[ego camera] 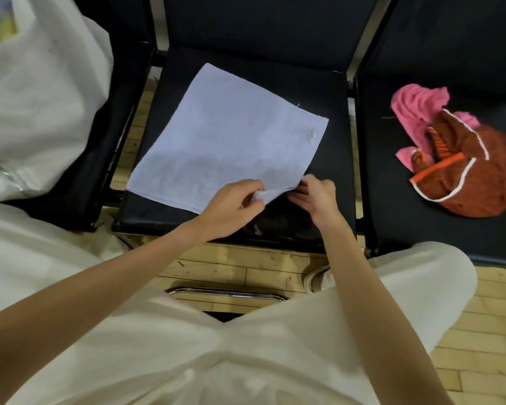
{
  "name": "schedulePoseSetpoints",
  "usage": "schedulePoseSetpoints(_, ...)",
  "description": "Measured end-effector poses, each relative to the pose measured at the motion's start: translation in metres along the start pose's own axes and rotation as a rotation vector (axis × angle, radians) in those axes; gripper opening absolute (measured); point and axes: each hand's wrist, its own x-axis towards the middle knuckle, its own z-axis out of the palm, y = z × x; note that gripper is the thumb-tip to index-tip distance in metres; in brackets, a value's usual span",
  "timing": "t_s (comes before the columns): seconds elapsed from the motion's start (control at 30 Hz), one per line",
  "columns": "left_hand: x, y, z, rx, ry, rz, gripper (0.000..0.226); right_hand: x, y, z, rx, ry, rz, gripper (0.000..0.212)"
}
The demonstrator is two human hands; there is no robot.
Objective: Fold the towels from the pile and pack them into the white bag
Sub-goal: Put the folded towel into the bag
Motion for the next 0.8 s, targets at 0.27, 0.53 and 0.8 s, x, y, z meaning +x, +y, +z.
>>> schedulePoseSetpoints(0.27,0.005,-0.004,-0.011,-0.283,0.012,-0.194,0.017,0.105,-0.039,0.019,-0.258,0.291,-0.242,0.023)
schedulePoseSetpoints(0.53,0.004,0.006,-0.01,-0.518,-0.069,-0.454,0.016,0.119,-0.065,0.02,-0.182,0.415,-0.466,0.027)
schedulePoseSetpoints(0.8,-0.008,-0.007,-0.029,-0.532,-0.13,-0.441,0.023,0.119,-0.075,0.075,-0.135,0.337,-0.651,0.028)
